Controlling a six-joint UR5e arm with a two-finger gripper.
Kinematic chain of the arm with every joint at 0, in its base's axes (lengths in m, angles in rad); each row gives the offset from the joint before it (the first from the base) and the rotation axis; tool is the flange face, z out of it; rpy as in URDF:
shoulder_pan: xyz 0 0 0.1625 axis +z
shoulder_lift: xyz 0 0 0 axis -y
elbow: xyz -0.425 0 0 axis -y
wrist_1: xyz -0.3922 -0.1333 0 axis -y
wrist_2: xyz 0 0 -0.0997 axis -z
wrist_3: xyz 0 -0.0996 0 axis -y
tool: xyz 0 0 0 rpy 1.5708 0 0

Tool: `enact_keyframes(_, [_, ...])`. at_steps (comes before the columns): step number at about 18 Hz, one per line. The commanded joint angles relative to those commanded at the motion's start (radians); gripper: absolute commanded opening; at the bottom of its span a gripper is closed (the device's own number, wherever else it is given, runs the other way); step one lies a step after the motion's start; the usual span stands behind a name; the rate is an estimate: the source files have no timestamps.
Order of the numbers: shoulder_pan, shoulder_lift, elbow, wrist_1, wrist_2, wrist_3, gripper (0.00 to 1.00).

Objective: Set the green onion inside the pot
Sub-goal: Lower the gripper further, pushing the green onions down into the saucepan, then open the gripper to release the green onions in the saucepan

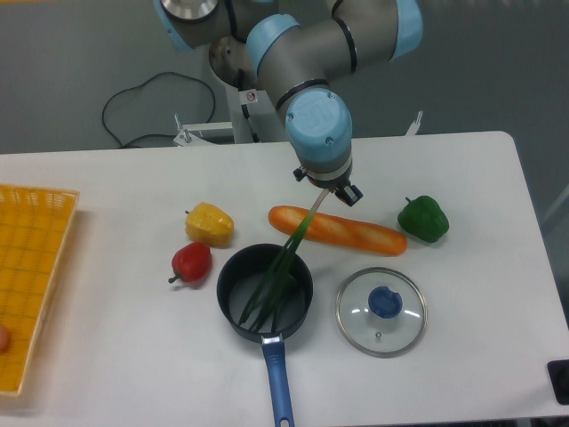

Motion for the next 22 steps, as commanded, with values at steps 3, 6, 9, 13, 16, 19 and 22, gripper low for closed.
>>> enact_keyframes(3, [-0.011, -0.009, 0.000, 0.008, 0.002, -0.002, 0.06])
enact_keyframes(6, [-0.012, -0.011, 0.000, 0.009, 0.002, -0.015, 0.10])
enact_keyframes(9, [-0.012, -0.011, 0.000, 0.009, 0.002, -0.018, 0.12])
enact_keyframes(13, [-0.012, -0.011, 0.000, 0.009, 0.002, -0.015, 0.28])
enact_keyframes(16, [-0.012, -0.011, 0.000, 0.009, 0.000, -0.015, 0.41])
enact_keyframes(19, [-0.012, -0.011, 0.000, 0.011, 0.000, -0.014, 0.51])
enact_keyframes(22, [-0.012, -0.011, 0.000, 0.015, 0.000, -0.014, 0.57])
